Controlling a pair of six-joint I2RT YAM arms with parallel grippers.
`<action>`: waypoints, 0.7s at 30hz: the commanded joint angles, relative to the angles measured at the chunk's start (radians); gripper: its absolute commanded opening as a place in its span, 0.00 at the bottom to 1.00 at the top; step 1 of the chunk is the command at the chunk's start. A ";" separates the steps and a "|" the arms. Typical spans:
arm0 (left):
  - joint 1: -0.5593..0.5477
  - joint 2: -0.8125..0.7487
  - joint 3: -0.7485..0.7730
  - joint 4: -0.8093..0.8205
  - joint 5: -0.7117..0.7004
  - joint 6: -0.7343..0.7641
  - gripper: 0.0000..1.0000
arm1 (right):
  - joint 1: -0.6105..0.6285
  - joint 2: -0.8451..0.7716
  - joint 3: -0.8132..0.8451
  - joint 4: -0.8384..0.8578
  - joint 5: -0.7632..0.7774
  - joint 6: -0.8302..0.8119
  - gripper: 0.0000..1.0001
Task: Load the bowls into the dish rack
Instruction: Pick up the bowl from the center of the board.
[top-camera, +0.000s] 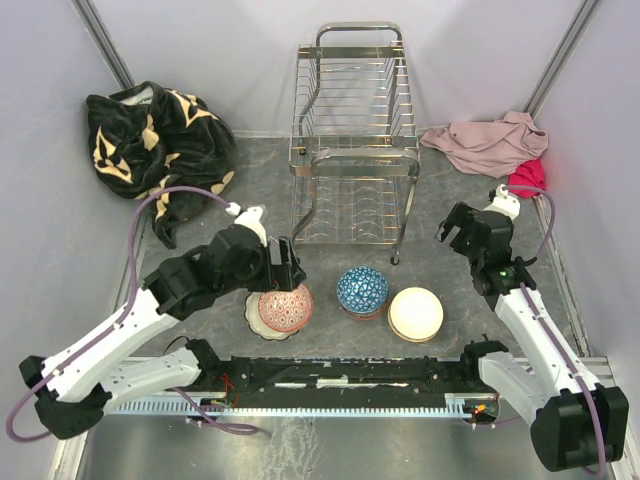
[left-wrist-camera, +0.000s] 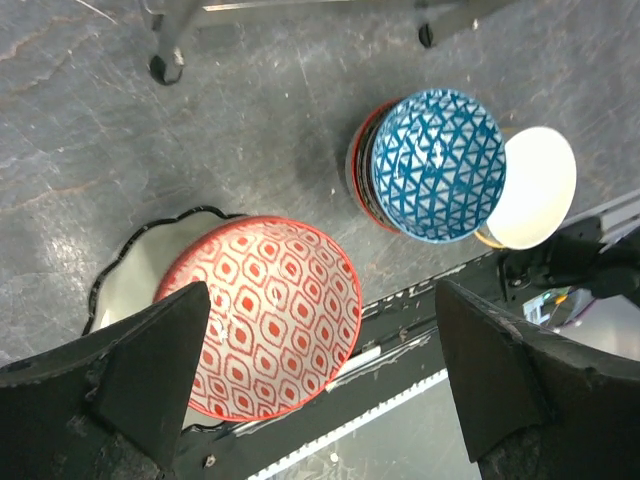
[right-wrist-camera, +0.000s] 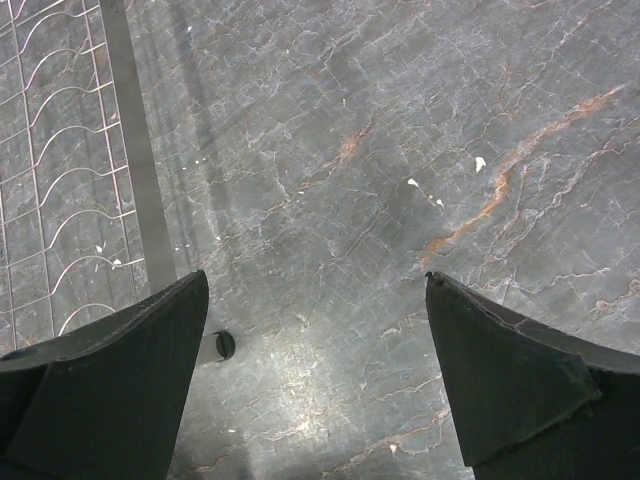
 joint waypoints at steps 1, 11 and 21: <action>-0.135 0.023 0.040 -0.042 -0.187 -0.107 1.00 | -0.006 -0.001 0.050 0.040 -0.006 0.008 0.97; -0.429 0.155 0.027 -0.067 -0.364 -0.304 0.94 | -0.010 -0.007 0.051 0.031 -0.006 0.008 0.95; -0.517 0.293 0.071 -0.111 -0.445 -0.364 0.83 | -0.016 -0.022 0.051 0.025 -0.013 0.008 0.93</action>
